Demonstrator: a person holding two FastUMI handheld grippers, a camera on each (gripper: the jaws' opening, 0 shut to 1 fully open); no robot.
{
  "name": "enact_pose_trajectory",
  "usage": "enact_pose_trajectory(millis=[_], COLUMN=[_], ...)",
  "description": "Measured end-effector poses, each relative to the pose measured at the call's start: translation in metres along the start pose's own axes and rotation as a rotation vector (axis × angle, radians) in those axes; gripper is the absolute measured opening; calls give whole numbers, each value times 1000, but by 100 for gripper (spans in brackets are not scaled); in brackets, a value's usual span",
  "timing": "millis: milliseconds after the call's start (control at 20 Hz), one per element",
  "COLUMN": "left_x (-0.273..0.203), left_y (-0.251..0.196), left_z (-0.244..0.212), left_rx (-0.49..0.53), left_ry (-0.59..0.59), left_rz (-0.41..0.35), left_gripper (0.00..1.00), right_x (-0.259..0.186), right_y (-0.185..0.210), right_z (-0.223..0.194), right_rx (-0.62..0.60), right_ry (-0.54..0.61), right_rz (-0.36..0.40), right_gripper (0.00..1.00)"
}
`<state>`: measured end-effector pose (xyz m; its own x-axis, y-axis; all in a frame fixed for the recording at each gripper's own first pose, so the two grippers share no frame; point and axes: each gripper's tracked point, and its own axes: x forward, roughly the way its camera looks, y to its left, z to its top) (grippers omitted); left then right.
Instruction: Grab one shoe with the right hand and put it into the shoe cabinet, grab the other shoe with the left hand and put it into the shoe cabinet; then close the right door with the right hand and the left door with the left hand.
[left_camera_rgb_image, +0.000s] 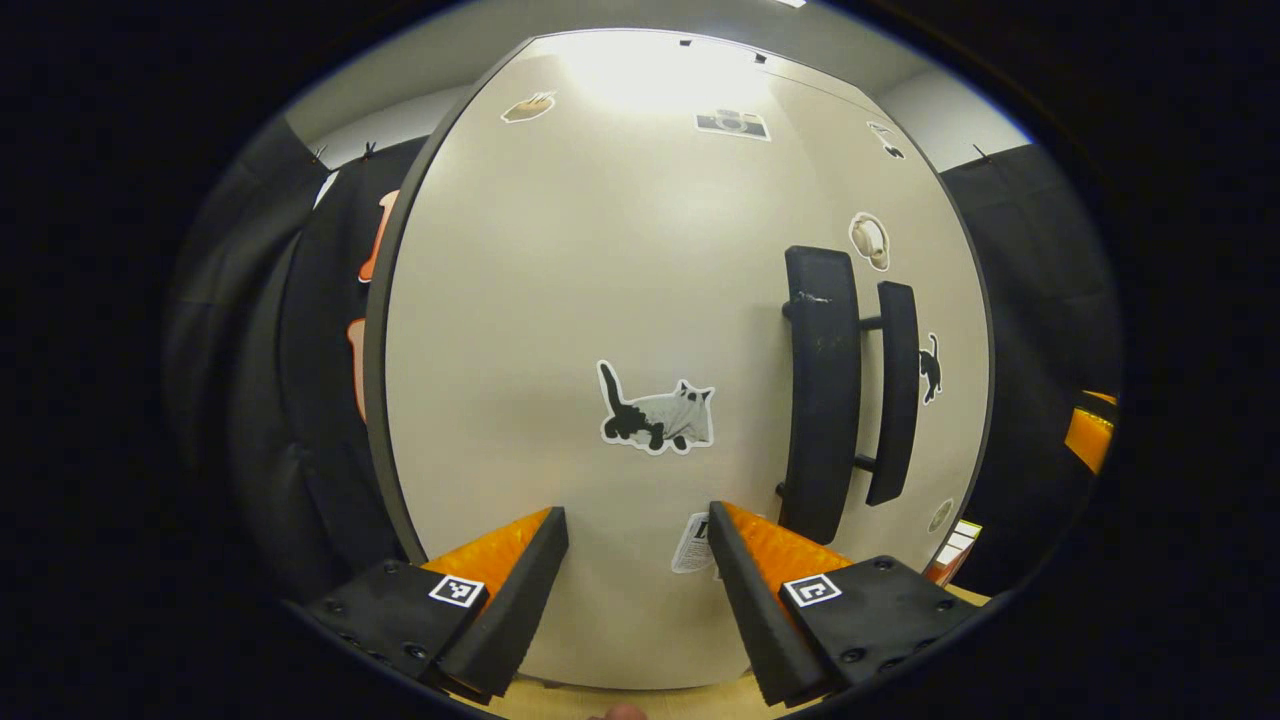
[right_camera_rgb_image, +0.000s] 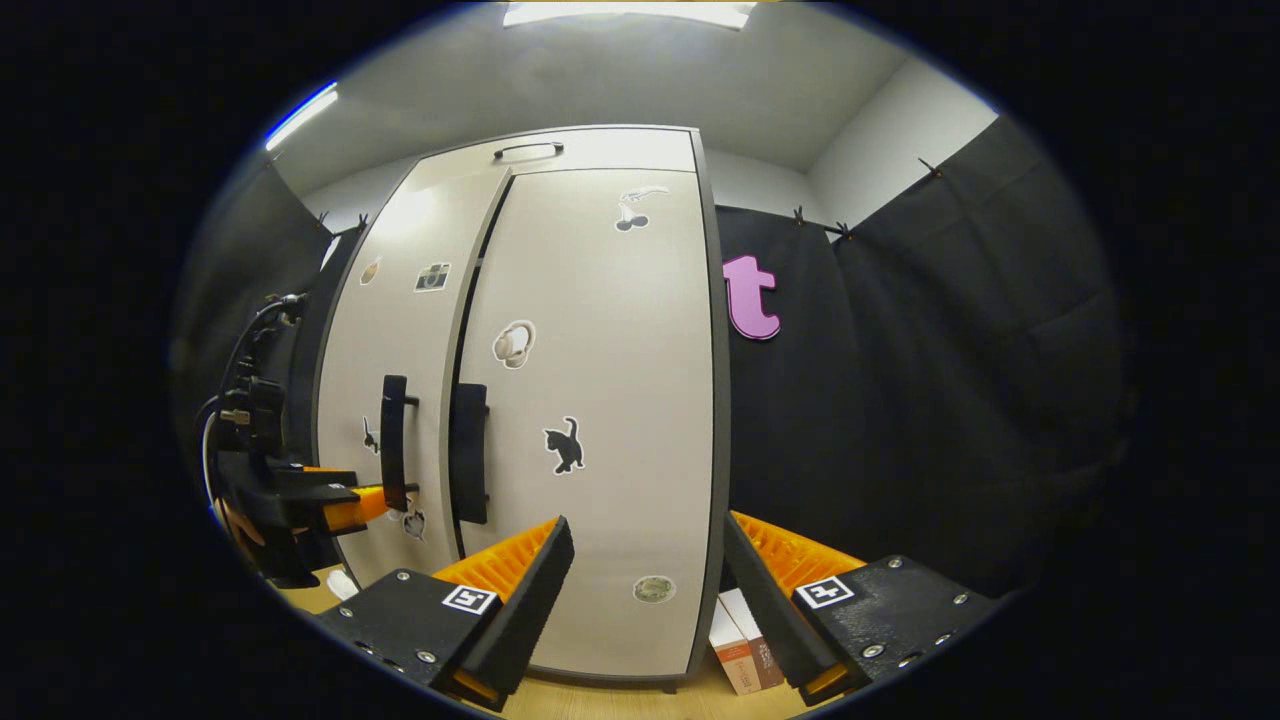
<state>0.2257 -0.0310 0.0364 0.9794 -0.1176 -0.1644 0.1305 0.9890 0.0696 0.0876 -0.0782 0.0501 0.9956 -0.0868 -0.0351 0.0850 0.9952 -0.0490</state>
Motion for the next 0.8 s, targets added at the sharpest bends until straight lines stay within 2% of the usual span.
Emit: enact_pose_trajectory(millis=[50,100,250,300,350,550,800], left_x=[-2,-5,-12,-16,-20,-35,-55], left_y=[-2,0,4,2,2,6,4], left_z=[-1,0,4,5,7,13,12], left_rx=[-9,-6,12,7,1,9,-32], left_ry=[5,-4,-23,-28,-36,-66,-87], left_rz=[-5,-1,7,0,2,23,35], left_gripper=[98,93,93,98,94,93,93], right_x=[0,1,-2,-2,-5,-14,-28], right_y=[1,2,9,11,13,22,31], right_z=[0,0,-1,-1,0,-3,-7], right_rx=[2,2,5,8,7,9,15], right_ry=[-1,-1,8,7,4,9,10], right_rz=[1,2,18,24,27,47,64], right_gripper=[93,93,93,93,93,93,93])
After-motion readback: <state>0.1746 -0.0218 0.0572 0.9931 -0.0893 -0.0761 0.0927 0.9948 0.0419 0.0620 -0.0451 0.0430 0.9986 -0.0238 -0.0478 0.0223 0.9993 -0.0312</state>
